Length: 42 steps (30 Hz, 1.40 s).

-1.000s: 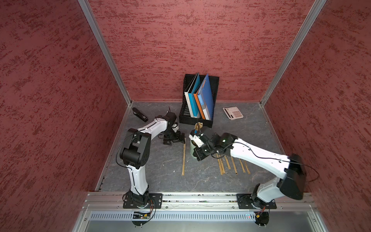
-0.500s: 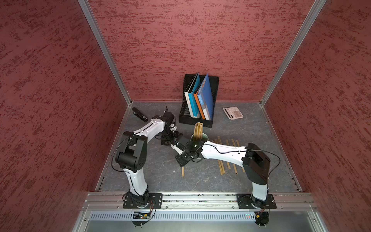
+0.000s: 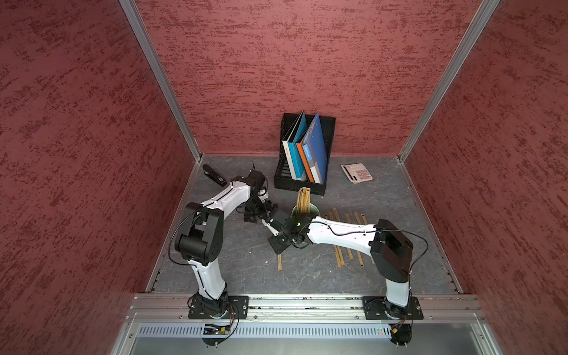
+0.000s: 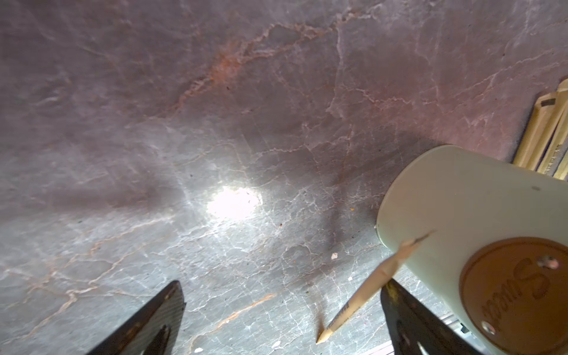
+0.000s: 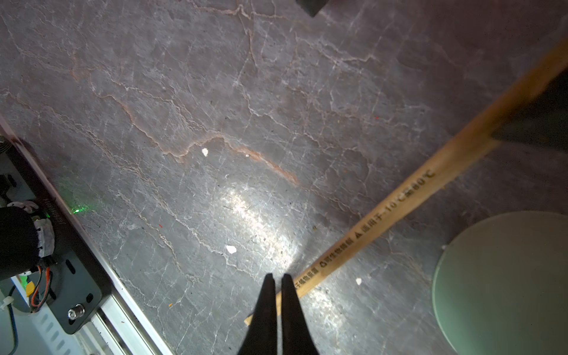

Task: Take the straws out of the storage container
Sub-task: Place the straw at the center of the board.

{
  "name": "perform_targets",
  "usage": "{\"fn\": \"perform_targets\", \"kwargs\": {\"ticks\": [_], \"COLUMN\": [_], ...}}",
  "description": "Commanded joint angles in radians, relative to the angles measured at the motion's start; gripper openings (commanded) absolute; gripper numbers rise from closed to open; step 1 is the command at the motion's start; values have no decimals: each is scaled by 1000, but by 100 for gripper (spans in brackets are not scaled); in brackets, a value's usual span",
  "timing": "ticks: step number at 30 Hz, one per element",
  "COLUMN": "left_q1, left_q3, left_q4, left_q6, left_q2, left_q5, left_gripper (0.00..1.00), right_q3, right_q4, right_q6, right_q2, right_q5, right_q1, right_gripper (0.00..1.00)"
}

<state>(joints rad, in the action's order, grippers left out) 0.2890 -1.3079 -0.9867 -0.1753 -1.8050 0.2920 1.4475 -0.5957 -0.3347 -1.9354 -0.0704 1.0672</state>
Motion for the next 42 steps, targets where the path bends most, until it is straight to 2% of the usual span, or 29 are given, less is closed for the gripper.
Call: {"fn": "perform_targets", "kwargs": {"ticks": [1,18,35,42], "left_q1": [-7,-10,-11,-19], "left_q3": [4,4,24,19], "left_q4": [-31,-45,-38,-44], "left_q6": [14,17,16,14], "left_q2": [41,54,74,89], "left_q5": [-13,-21,7,0], "left_gripper": [100,100,100,100], "right_q3": [-21,-17,5,-5], "right_q4": [0,-38,-22,-16], "right_q6": [-37,-69,-60,-61], "right_q2": [23,3,-120,-90], "right_q5": [78,165,149,153], "right_q1": [-4,-4,-6,-7], "right_gripper": [0,0,0,0]}}
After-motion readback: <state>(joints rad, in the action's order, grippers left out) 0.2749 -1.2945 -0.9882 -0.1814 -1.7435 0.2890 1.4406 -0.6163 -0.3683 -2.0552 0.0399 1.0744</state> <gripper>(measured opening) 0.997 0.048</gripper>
